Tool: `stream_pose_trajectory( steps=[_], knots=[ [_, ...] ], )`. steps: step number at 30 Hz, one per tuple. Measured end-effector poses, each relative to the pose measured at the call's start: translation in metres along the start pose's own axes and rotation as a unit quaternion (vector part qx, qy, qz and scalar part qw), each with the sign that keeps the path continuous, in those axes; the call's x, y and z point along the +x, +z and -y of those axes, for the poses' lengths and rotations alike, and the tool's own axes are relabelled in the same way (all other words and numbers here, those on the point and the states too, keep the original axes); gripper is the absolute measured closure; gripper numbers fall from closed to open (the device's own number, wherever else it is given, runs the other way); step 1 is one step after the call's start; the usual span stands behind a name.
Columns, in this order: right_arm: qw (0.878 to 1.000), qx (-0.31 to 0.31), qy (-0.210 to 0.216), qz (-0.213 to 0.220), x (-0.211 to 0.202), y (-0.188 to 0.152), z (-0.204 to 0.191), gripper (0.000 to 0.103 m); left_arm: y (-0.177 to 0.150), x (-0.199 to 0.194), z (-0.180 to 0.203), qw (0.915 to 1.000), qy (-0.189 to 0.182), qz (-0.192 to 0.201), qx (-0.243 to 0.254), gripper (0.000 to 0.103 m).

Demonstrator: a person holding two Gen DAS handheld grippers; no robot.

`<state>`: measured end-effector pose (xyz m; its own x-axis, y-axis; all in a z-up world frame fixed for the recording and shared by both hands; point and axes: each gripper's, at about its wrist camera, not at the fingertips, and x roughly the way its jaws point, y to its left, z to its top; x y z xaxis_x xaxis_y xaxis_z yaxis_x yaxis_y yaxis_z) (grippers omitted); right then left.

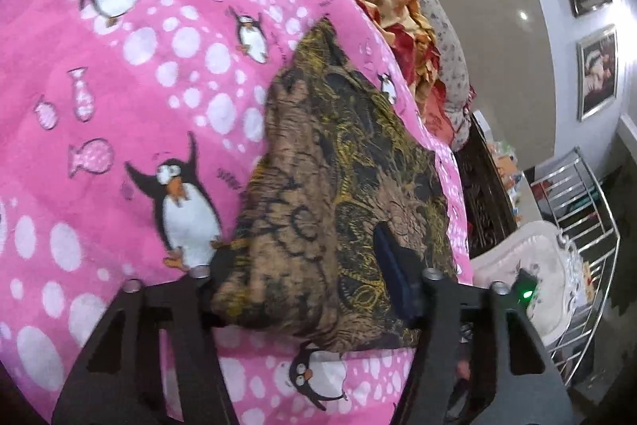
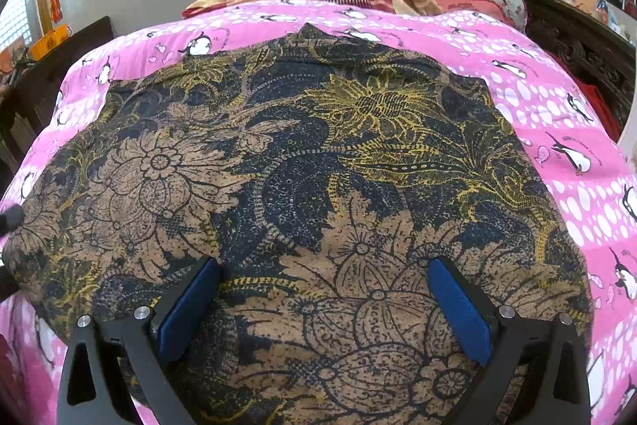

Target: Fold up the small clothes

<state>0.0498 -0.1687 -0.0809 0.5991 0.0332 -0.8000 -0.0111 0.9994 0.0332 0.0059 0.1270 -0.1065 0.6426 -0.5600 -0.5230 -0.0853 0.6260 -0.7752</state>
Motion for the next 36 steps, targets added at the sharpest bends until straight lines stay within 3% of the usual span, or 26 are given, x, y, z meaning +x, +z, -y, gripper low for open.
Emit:
stream_pose_trajectory(
  steps=[1, 4, 7, 8, 9, 11, 16, 19, 21, 24, 26, 31, 34, 36],
  knots=[
    [1.000, -0.005, 0.000, -0.002, -0.006, 0.009, -0.003, 0.003, -0.001, -0.005, -0.007, 1.0000, 0.002, 0.002, -0.001, 0.059],
    [0.998, -0.026, 0.038, 0.033, -0.030, 0.047, -0.023, 0.003, -0.006, -0.007, -0.007, 0.9994, 0.008, 0.010, 0.031, 0.060],
    [0.988, -0.065, 0.131, 0.039, -0.033, 0.100, -0.062, 0.003, -0.011, -0.007, 0.005, 0.9961, 0.035, 0.026, 0.077, 0.060],
    [0.983, -0.077, 0.161, 0.033, -0.030, 0.114, -0.074, 0.003, -0.011, -0.007, 0.009, 0.9945, 0.042, 0.031, 0.091, 0.063],
    [0.975, -0.093, 0.199, 0.017, -0.023, 0.131, -0.093, 0.003, -0.012, -0.009, 0.015, 0.9917, 0.052, 0.042, 0.110, 0.083],
    [0.960, -0.127, 0.247, -0.040, 0.001, 0.160, -0.129, 0.003, -0.011, -0.013, 0.027, 0.9862, 0.057, 0.059, 0.144, 0.086],
    [0.945, -0.157, 0.229, -0.175, 0.061, 0.199, -0.195, 0.020, -0.017, -0.013, 0.061, 0.9663, 0.052, 0.082, 0.238, 0.088],
    [0.936, -0.157, 0.216, -0.230, 0.083, 0.204, -0.214, 0.022, -0.021, -0.012, 0.077, 0.9552, 0.036, 0.085, 0.281, 0.088],
    [0.930, -0.156, 0.215, -0.254, 0.092, 0.204, -0.224, 0.022, -0.022, -0.010, 0.083, 0.9524, 0.026, 0.081, 0.293, 0.088],
    [0.924, -0.190, 0.197, -0.267, 0.095, 0.202, -0.240, 0.022, -0.022, -0.007, 0.094, 0.9465, 0.012, 0.077, 0.313, 0.088],
    [0.922, -0.214, 0.178, -0.268, 0.094, 0.201, -0.247, 0.029, -0.022, -0.005, 0.098, 0.9460, 0.006, 0.073, 0.316, 0.088],
    [0.920, -0.260, 0.113, -0.271, 0.100, 0.198, -0.250, 0.076, -0.020, -0.005, 0.100, 0.9480, 0.002, 0.070, 0.311, 0.088],
    [0.921, -0.268, 0.106, -0.262, 0.097, 0.201, -0.238, 0.089, -0.020, -0.009, 0.103, 0.9453, 0.000, 0.071, 0.318, 0.088],
    [0.925, -0.262, 0.111, -0.253, 0.092, 0.205, -0.225, 0.092, -0.020, -0.012, 0.108, 0.9437, -0.002, 0.072, 0.323, 0.090]
  ],
)
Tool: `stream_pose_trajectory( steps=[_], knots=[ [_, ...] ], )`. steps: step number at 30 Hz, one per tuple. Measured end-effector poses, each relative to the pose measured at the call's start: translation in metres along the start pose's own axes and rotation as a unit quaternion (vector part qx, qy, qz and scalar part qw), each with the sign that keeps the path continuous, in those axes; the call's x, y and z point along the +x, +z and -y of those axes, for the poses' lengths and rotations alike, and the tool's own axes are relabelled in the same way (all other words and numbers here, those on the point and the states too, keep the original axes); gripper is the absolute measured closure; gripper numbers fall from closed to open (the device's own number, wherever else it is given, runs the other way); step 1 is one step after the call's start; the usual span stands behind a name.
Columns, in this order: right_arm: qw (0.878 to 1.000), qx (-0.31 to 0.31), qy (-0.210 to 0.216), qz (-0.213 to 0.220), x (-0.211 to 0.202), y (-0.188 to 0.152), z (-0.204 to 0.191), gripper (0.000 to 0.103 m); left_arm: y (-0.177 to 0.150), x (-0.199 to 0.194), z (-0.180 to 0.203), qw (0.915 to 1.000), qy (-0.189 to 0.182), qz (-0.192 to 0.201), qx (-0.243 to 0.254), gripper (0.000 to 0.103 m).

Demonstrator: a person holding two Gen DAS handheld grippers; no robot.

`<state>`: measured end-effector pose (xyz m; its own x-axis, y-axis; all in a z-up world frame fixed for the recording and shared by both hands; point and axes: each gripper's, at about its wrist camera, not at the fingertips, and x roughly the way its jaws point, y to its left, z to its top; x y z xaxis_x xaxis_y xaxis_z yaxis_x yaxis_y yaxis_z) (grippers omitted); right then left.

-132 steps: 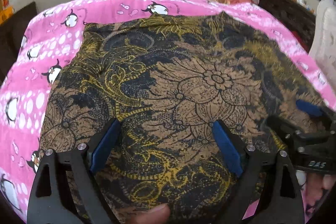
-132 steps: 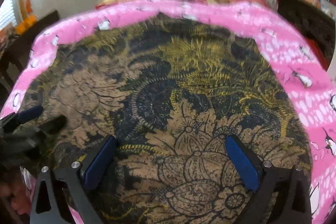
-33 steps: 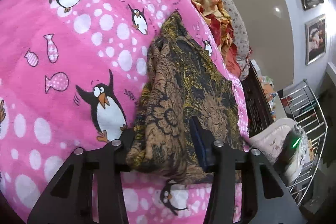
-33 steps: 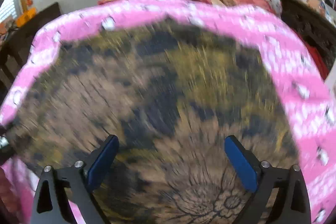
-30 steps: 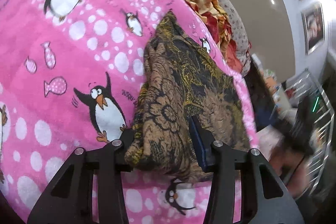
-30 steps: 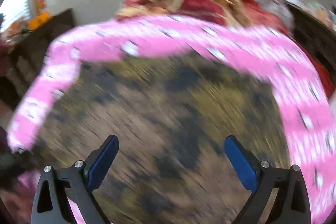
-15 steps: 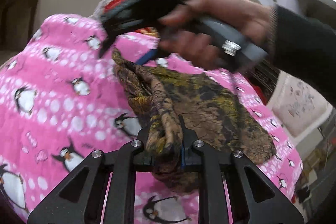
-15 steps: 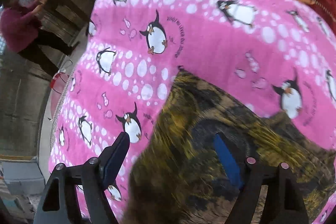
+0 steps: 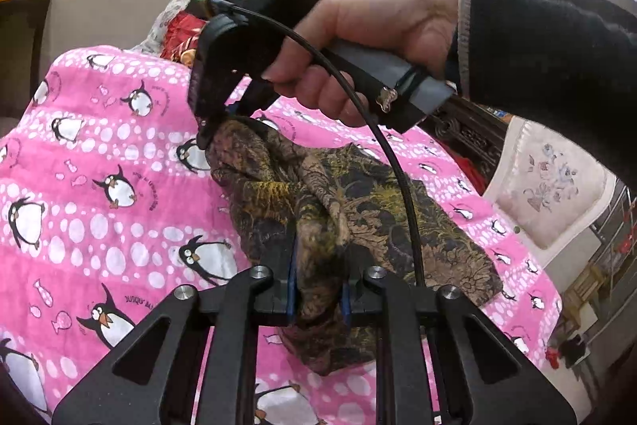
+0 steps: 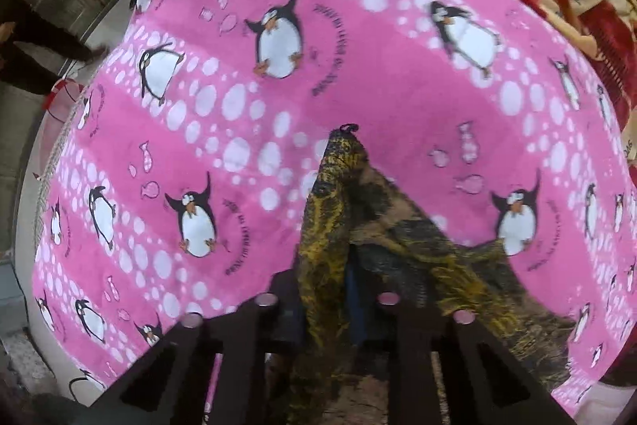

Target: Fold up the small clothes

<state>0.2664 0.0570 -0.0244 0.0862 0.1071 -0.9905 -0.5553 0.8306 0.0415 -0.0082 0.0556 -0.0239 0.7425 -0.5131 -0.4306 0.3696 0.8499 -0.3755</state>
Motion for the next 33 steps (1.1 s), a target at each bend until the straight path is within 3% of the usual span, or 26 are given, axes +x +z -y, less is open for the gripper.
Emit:
stream_pose_trajectory(
  steps=[8, 17, 21, 25, 33],
  knots=[
    [0.997, 0.036, 0.044, 0.059, -0.054, -0.060, 0.075, 0.095, 0.010, 0.008, 0.042, 0.9980, -0.032, 0.000, 0.054, 0.092],
    [0.990, 0.093, 0.052, 0.094, -0.091, -0.149, 0.180, 0.095, 0.016, 0.047, 0.135, 0.9869, -0.099, -0.020, 0.126, 0.093],
    [0.985, 0.122, 0.063, 0.106, -0.085, -0.185, 0.220, 0.095, 0.009, 0.078, 0.187, 0.9787, -0.125, -0.043, 0.158, 0.093],
    [0.981, 0.138, 0.074, 0.116, -0.082, -0.218, 0.256, 0.095, 0.005, 0.103, 0.218, 0.9760, -0.137, -0.061, 0.158, 0.093],
    [0.974, 0.158, 0.109, 0.121, -0.038, -0.254, 0.298, 0.095, -0.031, 0.153, 0.249, 0.9708, -0.111, -0.120, 0.176, 0.093]
  ],
)
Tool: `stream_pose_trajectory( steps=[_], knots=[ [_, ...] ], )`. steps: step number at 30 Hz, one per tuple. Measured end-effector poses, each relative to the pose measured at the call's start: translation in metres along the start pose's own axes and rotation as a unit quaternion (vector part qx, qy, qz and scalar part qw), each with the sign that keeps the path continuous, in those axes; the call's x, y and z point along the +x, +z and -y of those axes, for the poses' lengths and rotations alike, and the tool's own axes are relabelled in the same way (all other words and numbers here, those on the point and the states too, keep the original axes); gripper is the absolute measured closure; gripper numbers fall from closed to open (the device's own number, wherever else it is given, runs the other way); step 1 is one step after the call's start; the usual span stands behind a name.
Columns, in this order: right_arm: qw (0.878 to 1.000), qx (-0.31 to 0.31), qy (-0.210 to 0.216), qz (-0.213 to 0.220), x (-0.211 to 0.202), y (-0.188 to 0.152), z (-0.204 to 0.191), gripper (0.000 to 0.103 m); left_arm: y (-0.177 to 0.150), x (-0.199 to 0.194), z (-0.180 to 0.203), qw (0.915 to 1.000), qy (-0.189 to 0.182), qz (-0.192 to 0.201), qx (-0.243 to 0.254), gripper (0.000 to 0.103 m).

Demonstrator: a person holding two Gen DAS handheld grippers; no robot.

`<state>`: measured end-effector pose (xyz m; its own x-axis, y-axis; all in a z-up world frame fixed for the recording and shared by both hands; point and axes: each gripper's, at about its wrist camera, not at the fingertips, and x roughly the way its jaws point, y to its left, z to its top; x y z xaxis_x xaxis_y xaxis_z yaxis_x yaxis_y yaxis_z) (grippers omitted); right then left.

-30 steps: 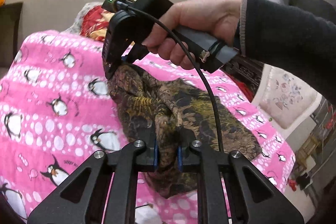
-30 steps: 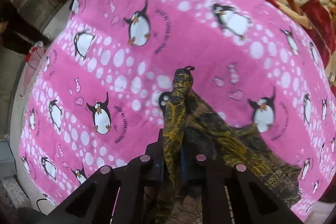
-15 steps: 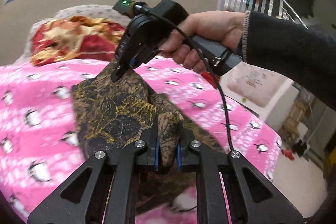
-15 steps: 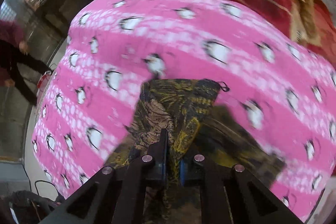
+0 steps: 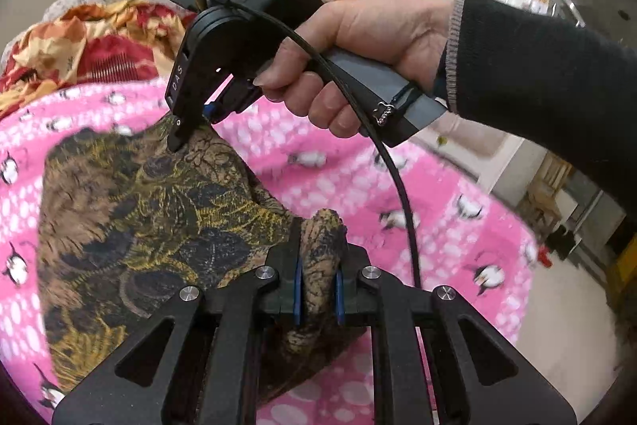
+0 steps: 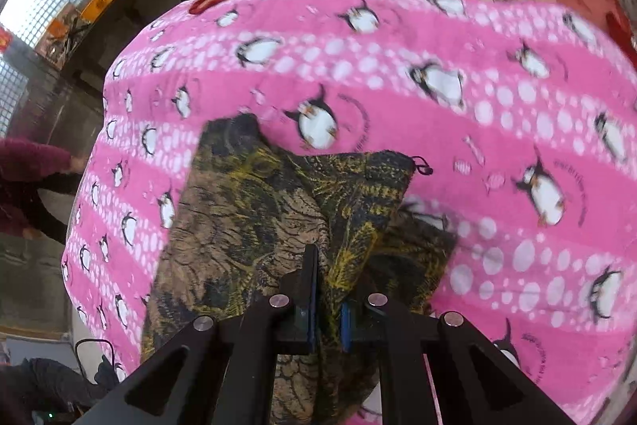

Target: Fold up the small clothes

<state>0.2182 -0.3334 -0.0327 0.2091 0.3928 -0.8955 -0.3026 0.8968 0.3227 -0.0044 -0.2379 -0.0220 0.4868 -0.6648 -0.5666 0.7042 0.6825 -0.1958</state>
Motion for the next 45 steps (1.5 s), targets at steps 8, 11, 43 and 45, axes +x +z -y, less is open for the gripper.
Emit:
stream_pose_trajectory(
  steps=[8, 11, 43, 45],
  knots=[
    [0.995, 0.067, 0.030, 0.063, 0.016, -0.031, 0.037, 0.060, -0.023, -0.011, 0.005, 0.9988, -0.013, -0.047, 0.008, 0.080],
    [0.990, 0.063, 0.022, 0.126, -0.030, -0.048, 0.031, 0.060, -0.028, -0.051, -0.003, 0.9993, -0.021, -0.031, -0.006, 0.080],
    [0.986, -0.045, -0.076, 0.143, 0.025, -0.129, -0.056, 0.060, 0.054, 0.069, -0.198, 0.9789, 0.119, -0.083, -0.144, 0.088],
    [0.977, -0.066, -0.061, 0.194, 0.025, -0.146, -0.052, 0.060, 0.045, 0.077, -0.208, 0.9792, 0.103, -0.075, -0.158, 0.087]
  ],
)
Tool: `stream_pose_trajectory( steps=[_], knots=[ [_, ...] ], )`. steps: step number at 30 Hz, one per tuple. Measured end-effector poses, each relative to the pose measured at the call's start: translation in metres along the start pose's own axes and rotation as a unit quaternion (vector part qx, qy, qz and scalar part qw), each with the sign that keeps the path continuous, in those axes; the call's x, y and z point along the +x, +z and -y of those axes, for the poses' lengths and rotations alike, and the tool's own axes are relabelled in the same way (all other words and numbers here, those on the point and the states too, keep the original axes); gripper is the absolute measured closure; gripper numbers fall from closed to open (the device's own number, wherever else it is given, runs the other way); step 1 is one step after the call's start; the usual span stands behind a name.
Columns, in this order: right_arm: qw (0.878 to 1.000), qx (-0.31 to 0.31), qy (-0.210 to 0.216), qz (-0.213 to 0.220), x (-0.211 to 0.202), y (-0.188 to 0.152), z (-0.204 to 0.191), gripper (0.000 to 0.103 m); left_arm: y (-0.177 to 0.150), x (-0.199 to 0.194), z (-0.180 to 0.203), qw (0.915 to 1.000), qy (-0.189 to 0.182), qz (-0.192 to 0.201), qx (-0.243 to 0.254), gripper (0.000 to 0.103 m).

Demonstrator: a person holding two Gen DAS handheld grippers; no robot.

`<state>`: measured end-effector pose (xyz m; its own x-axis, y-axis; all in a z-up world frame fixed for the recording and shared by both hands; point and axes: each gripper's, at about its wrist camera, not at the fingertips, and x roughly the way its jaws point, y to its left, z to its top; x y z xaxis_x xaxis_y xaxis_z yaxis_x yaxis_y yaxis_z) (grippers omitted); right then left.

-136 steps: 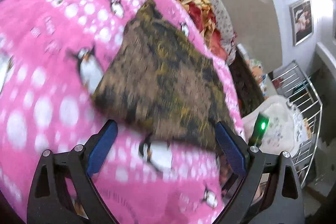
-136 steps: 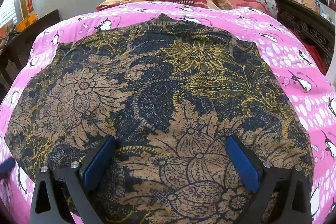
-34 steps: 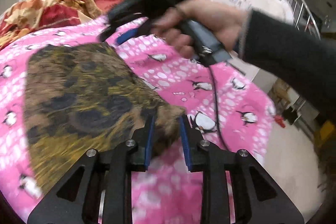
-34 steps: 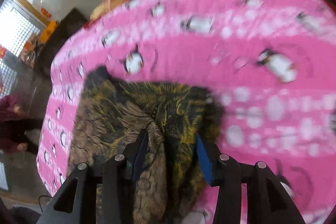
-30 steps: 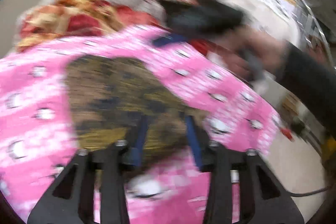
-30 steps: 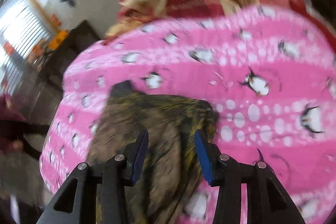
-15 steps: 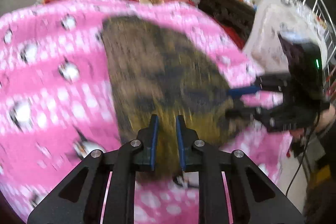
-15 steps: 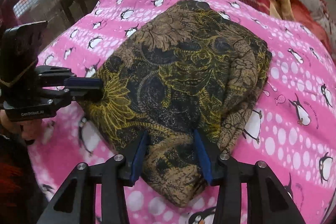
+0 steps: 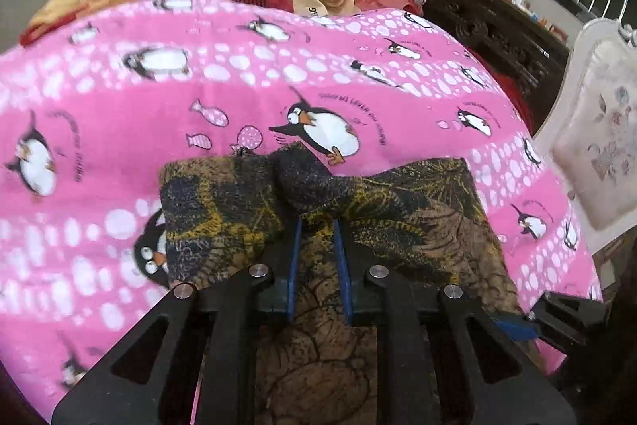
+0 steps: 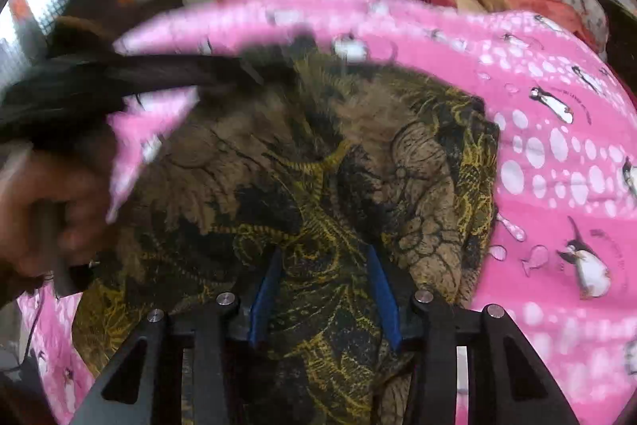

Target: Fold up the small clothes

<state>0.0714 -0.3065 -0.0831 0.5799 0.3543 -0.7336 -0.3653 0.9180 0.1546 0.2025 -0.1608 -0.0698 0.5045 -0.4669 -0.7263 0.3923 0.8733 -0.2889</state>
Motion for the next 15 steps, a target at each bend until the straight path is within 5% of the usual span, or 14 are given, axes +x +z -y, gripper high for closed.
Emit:
stream_pose_trajectory(
  steps=[4, 10, 11, 13, 15],
  knots=[
    [1.000, 0.018, 0.020, 0.012, -0.002, -0.002, 0.005, 0.059, 0.000, -0.002, -0.025, 0.9976, -0.044, 0.003, -0.054, 0.098],
    [1.000, 0.013, 0.019, 0.018, -0.004, -0.002, 0.006, 0.059, 0.003, -0.031, -0.031, 0.9944, -0.074, -0.020, -0.073, 0.095],
    [1.000, 0.007, 0.014, 0.020, -0.005, -0.004, 0.003, 0.059, 0.002, -0.042, -0.033, 0.9936, -0.075, -0.023, -0.081, 0.090],
    [1.000, 0.000, 0.004, 0.024, -0.005, -0.005, -0.002, 0.058, -0.008, -0.070, -0.038, 0.9936, -0.070, -0.012, -0.088, 0.048],
    [0.999, 0.011, 0.011, 0.030, -0.017, -0.007, -0.001, 0.058, -0.024, -0.100, -0.044, 0.9954, -0.046, 0.014, -0.083, 0.021]
  ],
)
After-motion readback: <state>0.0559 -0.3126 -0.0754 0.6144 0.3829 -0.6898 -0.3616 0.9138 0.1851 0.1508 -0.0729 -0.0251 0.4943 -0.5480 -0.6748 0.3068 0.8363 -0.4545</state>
